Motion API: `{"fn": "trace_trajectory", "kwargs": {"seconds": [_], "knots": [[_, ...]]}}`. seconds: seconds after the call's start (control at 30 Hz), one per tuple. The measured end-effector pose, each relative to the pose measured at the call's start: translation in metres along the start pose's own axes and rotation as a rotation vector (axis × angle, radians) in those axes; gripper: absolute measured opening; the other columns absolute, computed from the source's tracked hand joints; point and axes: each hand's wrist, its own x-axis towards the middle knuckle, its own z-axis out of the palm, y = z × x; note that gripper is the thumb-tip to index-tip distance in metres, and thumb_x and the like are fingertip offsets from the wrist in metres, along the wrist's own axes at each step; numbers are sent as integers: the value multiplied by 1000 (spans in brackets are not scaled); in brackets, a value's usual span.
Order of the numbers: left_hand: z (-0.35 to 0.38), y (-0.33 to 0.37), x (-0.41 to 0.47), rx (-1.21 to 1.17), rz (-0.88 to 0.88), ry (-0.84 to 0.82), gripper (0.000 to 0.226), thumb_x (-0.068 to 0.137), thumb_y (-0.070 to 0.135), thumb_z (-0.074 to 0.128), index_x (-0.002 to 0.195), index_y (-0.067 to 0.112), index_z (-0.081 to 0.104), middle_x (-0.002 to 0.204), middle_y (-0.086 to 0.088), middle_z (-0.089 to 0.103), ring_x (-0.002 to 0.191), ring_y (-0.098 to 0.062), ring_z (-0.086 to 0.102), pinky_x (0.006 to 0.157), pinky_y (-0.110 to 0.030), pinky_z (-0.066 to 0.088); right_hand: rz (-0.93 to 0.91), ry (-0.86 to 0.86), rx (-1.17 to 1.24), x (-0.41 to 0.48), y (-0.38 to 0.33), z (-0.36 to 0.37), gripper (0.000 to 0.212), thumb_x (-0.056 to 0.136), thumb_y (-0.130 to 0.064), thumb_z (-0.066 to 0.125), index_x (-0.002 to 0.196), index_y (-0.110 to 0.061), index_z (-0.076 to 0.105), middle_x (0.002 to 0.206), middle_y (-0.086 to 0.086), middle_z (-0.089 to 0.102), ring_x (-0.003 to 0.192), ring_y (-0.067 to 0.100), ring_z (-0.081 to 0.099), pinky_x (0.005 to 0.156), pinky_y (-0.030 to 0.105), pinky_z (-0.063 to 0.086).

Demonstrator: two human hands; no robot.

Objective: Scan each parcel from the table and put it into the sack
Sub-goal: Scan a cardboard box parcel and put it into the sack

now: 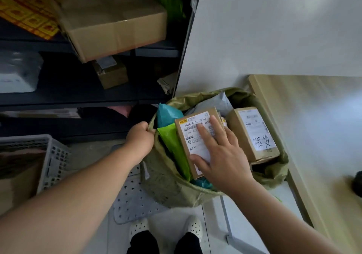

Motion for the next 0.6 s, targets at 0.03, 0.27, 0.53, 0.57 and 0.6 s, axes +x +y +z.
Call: {"fn": "trace_trajectory", "kwargs": {"seconds": [0.03,0.27,0.53,0.57,0.6], "knots": [[-2,-2,-2,-24,25,2,29,95,21,51,69,13,40,67,-6,44,61,-19,42,53,-30,29,-7,-11,0,3,-2,2,83,82,-81,13,154,-44,-5,165,-10,-15,150,35,3,118,49,21],[-12,-1,-13,-53,184,42,32,93,16,52,66,15,37,62,-1,39,56,-13,37,53,-29,28,-11,-147,163,31,-7,34,85,82,-83,17,154,-43,-7,165,-10,-17,149,32,6,118,46,19],[-21,-14,-33,52,249,-53,35,93,16,52,64,18,32,58,4,37,55,-13,36,55,-31,31,-30,-397,194,44,-19,81,79,93,-70,32,152,-45,-15,162,-11,-27,151,29,-6,120,49,5],[-22,-15,-32,64,222,-64,33,92,16,52,65,17,34,59,2,38,56,-15,37,56,-32,32,-27,-440,225,48,-17,76,77,95,-66,35,152,-46,-12,161,-13,-28,151,29,-4,120,50,5],[-24,-13,-31,91,194,-74,31,92,17,53,66,15,36,60,0,40,57,-17,39,57,-32,33,-27,-463,265,51,-15,69,75,97,-62,38,153,-46,-8,161,-15,-26,151,30,0,119,50,9]]}}
